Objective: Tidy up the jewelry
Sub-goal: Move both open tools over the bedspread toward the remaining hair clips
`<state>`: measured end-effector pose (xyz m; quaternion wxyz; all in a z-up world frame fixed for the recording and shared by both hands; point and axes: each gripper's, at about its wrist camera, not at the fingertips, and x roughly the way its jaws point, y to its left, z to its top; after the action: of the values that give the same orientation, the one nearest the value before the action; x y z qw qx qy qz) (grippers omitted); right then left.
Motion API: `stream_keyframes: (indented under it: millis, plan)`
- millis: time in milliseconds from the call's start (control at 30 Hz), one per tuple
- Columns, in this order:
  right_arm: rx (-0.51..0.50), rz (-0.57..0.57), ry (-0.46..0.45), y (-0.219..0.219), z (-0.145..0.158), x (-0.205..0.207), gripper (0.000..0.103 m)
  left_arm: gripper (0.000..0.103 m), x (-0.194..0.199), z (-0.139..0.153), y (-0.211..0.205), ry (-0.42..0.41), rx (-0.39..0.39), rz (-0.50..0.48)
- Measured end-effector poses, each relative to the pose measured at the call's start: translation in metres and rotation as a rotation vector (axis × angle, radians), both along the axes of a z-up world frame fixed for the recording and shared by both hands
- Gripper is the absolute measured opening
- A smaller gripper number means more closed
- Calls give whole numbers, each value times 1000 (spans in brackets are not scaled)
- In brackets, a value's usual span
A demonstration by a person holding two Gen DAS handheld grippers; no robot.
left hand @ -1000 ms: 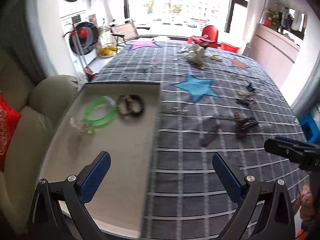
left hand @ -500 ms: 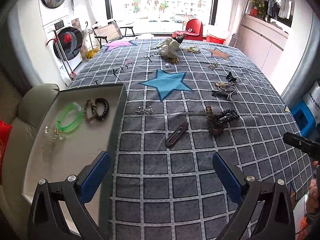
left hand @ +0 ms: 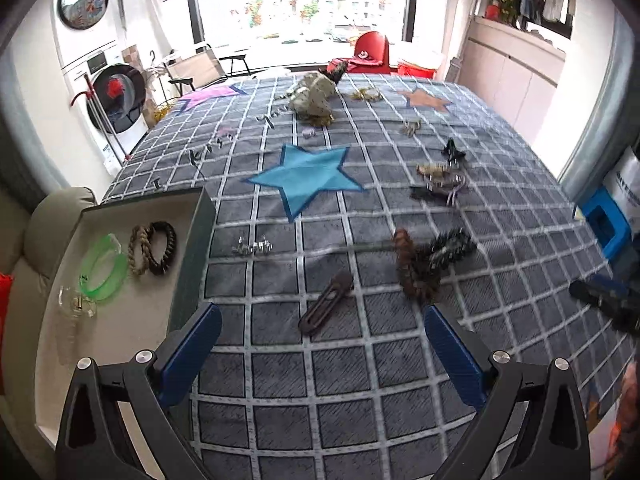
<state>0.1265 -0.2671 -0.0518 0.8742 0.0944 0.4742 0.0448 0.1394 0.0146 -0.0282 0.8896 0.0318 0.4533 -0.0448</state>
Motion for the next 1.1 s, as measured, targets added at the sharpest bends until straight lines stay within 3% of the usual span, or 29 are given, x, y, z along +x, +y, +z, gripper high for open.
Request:
stream_keyframes:
  millis: [333, 433, 500, 833, 933, 1100]
  plan:
    - [-17, 114, 2, 37, -3, 18, 87, 102, 8, -15, -4, 16, 25, -34]
    - [-49, 167, -5, 47, -2, 21, 87, 90, 14, -21, -5, 34, 23, -40]
    - [-86, 181, -16, 51, -1, 25, 87, 90, 19, -26, -5, 53, 19, -35]
    - [-37, 109, -9, 39, 0, 71, 87, 90, 40, -40, -11, 74, 21, -26]
    - [-47, 110, -24, 44, -1, 86, 85, 81, 46, -47, -10, 91, 25, -23]
    - [-9, 56, -33, 40, -1, 123, 78, 81, 49, -49, -11, 82, 27, -30]
